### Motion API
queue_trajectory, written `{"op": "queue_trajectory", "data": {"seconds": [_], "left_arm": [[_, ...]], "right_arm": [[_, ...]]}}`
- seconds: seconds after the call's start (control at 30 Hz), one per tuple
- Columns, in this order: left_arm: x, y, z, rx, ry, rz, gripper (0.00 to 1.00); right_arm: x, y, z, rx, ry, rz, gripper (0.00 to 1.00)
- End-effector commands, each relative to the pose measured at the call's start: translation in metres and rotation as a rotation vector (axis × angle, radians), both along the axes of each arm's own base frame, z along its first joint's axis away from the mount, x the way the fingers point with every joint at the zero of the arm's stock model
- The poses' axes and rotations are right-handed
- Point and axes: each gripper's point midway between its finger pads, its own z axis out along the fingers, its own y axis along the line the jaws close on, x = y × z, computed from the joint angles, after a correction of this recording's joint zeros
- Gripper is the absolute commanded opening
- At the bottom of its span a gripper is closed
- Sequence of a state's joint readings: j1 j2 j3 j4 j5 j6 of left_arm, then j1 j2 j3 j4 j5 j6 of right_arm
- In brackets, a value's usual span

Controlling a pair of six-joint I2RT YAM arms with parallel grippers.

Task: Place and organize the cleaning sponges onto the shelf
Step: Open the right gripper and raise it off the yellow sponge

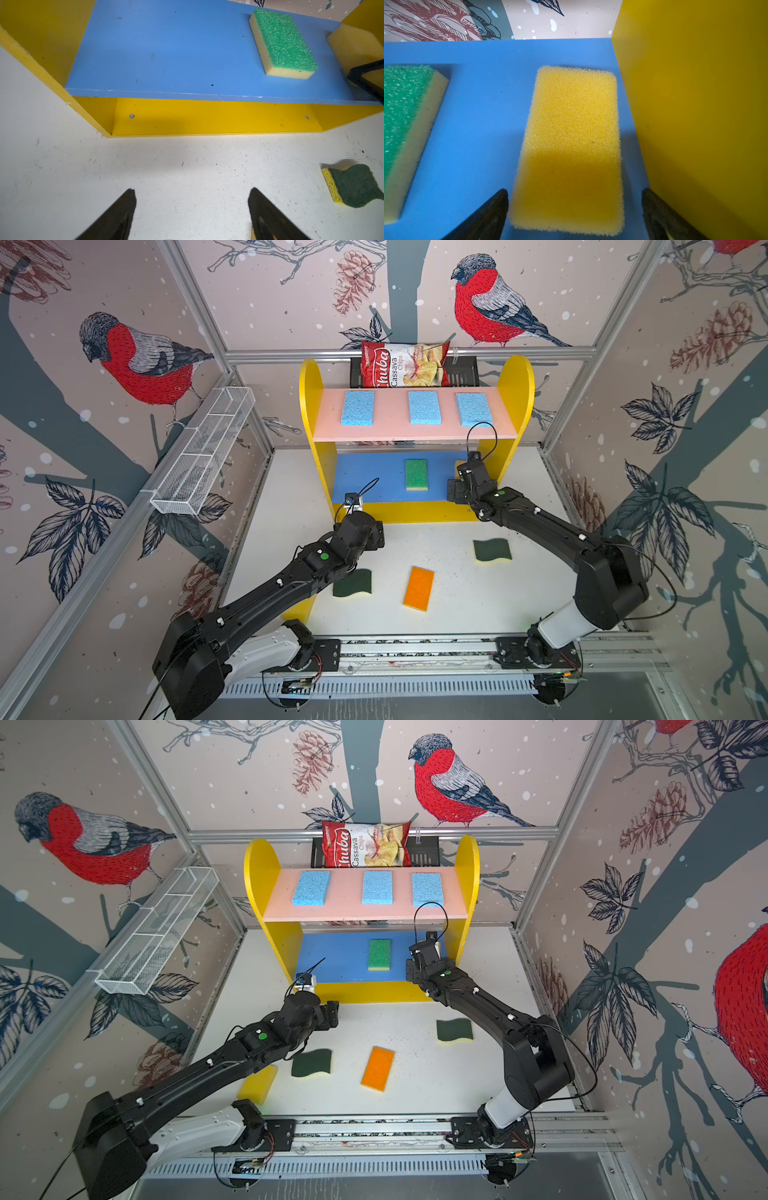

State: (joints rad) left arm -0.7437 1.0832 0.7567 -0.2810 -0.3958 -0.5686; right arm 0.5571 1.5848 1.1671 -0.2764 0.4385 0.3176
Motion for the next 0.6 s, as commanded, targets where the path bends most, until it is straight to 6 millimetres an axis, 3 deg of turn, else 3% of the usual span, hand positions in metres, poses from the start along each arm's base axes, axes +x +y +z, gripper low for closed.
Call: {"op": "queue_trajectory", "data": {"seconds": [0.0,0.33,0.57], "left_arm": [[0.002,0.002,0.004,0.016,-0.013,0.007,0.85],[0.005,-0.001,0.002,0.03,-0.005,0.005,0.85],[0.006,-0.001,0.003,0.027,-0.004,0.007,0.85]], "right_arm": [[0.006,0.005,0.004,0.008,-0.024,0.01,1.0],[0.013,0.006,-0.01,-0.007,-0.009,0.027,0.89],[0.009,0.001,-0.008,-0.037,-0.015,0.036,0.8]]}}
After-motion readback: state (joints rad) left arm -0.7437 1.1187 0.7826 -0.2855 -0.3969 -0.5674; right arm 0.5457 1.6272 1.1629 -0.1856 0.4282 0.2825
